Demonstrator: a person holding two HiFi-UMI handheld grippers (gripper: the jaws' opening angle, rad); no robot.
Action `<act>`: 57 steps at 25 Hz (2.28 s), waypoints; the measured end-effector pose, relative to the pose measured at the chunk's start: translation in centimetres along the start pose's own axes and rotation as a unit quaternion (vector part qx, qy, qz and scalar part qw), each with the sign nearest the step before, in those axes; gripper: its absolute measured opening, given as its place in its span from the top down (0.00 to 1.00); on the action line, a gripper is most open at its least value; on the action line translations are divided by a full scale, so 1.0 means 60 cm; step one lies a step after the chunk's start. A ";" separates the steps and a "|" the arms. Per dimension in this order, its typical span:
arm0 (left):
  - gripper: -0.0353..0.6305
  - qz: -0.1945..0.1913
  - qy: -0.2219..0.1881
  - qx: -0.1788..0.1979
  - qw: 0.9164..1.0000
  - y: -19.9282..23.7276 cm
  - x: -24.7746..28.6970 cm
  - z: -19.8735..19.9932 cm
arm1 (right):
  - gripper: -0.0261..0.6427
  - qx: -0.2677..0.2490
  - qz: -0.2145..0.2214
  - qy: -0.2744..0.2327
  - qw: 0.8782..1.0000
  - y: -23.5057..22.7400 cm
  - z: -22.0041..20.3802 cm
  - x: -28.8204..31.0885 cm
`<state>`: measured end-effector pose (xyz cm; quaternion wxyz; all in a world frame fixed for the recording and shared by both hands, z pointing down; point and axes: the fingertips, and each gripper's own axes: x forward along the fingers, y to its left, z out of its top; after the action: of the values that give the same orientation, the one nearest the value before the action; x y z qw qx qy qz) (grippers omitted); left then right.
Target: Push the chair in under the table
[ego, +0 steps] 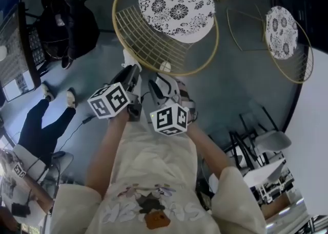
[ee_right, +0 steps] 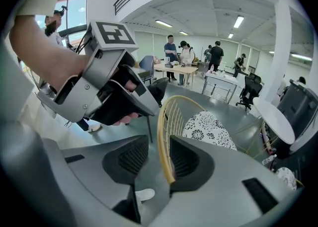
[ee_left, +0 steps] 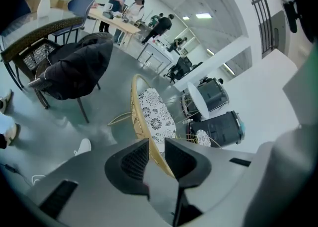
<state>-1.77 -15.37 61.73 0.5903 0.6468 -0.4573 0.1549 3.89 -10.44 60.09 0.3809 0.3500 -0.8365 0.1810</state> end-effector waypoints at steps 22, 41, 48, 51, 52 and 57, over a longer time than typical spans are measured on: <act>0.82 0.016 -0.023 -0.029 0.999 0.050 0.078 0.031 | 0.78 -0.044 -0.010 0.039 0.998 -0.012 -0.061 0.116; 0.82 -0.022 -0.055 -0.047 0.997 0.047 0.084 0.037 | 0.85 -0.055 -0.040 0.023 0.997 -0.020 -0.056 0.117; 0.82 -0.038 -0.065 -0.047 0.996 0.053 0.089 0.032 | 0.85 -0.073 -0.042 0.012 0.996 -0.020 -0.063 0.123; 0.82 -0.041 -0.069 -0.044 0.996 0.056 0.093 0.028 | 0.85 -0.081 -0.055 0.014 0.995 -0.022 -0.067 0.124; 0.82 -0.042 -0.070 -0.043 0.996 0.055 0.094 0.028 | 0.85 -0.083 -0.058 0.014 0.995 -0.023 -0.068 0.124; 0.82 -0.047 -0.080 -0.040 0.995 0.053 0.090 0.024 | 0.85 -0.091 -0.070 0.008 0.993 -0.020 -0.070 0.121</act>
<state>-1.85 -18.49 67.34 0.5840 0.6536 -0.4781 0.0566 3.52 -12.12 68.38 0.4292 0.3707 -0.8197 0.0799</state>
